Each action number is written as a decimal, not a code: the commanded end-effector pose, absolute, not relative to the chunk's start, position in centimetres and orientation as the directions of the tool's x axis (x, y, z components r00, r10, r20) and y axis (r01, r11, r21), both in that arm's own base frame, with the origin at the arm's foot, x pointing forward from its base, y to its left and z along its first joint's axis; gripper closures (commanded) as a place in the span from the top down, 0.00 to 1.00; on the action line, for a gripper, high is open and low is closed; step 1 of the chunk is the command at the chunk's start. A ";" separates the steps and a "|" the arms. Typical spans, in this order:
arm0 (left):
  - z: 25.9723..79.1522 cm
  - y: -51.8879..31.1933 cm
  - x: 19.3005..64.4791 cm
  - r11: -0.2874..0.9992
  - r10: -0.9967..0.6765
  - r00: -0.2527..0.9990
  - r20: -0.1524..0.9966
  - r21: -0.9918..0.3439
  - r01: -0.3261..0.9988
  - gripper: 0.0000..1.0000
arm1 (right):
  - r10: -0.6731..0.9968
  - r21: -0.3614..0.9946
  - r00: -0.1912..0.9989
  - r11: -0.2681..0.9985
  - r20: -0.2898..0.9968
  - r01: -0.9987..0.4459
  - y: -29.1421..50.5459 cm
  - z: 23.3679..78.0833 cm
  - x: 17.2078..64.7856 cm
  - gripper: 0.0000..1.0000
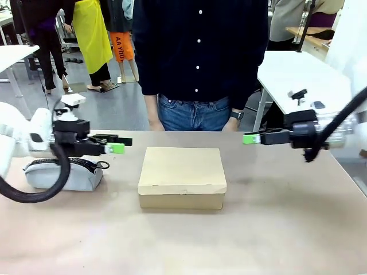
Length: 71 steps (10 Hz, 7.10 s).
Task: Pack the items into the box.
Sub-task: Close the Mailer Box.
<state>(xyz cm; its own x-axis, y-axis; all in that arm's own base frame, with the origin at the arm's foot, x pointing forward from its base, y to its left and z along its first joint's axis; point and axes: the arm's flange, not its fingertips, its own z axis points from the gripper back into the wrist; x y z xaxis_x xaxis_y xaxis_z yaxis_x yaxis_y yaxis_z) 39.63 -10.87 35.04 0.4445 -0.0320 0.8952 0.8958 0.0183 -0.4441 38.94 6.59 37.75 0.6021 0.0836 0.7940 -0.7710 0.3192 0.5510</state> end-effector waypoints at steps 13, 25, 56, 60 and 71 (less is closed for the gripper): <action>35.5 11.1 37.5 0.345 0.349 0.653 0.673 -0.740 0.578 1.00 | -0.284 0.765 0.724 0.393 0.629 -0.510 -12.8 34.8 34.9 1.00; 35.5 11.1 37.5 0.345 0.349 0.653 0.673 -0.740 0.578 1.00 | -0.284 0.765 0.724 0.393 0.629 -0.510 -12.8 34.8 34.9 1.00; 35.5 11.1 37.5 0.345 0.349 0.653 0.673 -0.740 0.578 1.00 | -0.284 0.765 0.724 0.393 0.629 -0.510 -12.8 34.8 34.9 1.00; 35.5 11.1 37.5 0.345 0.349 0.653 0.673 -0.740 0.578 1.00 | -0.284 0.765 0.724 0.393 0.629 -0.510 -12.8 34.8 34.9 1.00; 35.5 11.1 37.5 0.345 0.349 0.653 0.673 -0.740 0.578 1.00 | -0.284 0.765 0.724 0.393 0.629 -0.510 -12.8 34.8 34.9 1.00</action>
